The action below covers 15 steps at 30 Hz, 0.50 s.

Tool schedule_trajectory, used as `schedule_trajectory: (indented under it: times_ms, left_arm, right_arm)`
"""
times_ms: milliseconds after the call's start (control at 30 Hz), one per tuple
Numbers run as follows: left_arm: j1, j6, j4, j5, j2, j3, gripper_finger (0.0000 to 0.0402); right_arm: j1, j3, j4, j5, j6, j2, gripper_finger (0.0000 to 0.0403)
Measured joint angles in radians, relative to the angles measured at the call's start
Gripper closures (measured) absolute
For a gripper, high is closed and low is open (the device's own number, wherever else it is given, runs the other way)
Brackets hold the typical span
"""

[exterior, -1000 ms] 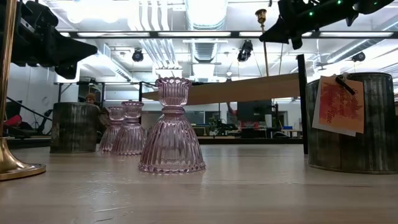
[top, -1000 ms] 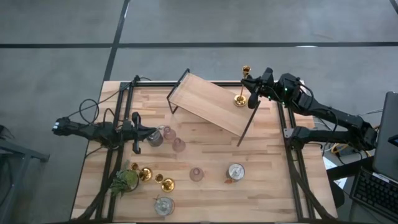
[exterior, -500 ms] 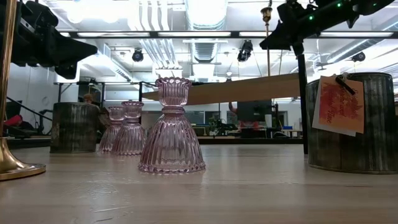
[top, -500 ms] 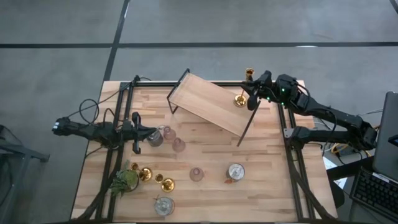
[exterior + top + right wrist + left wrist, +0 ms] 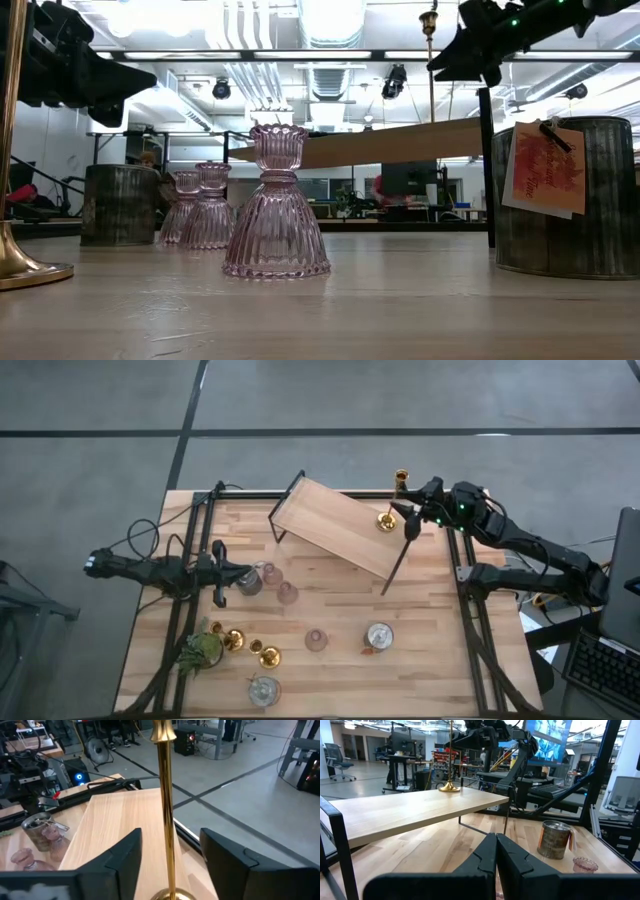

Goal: Pick & Place candle stick holders
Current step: Put the bottom right silver scented candle on the shelf

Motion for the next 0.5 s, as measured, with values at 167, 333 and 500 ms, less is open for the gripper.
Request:
schedule_trajectory:
  times_ms: [167,333,500]
  left_arm:
    - [0.0,0.0,0.0,0.0,0.0,0.0,0.039]
    - [0.0,0.0,0.0,0.0,0.0,0.0,0.039]
    - [0.0,0.0,0.0,0.0,0.0,0.0,0.039]
  right_arm:
    - [0.013,0.0,-0.046,-0.007,0.018,-0.044,0.0163]
    - [0.05,0.0,-0.085,-0.027,0.022,-0.09,0.0144]
    - [0.121,0.0,-0.09,-0.167,0.052,-0.118,0.0138]
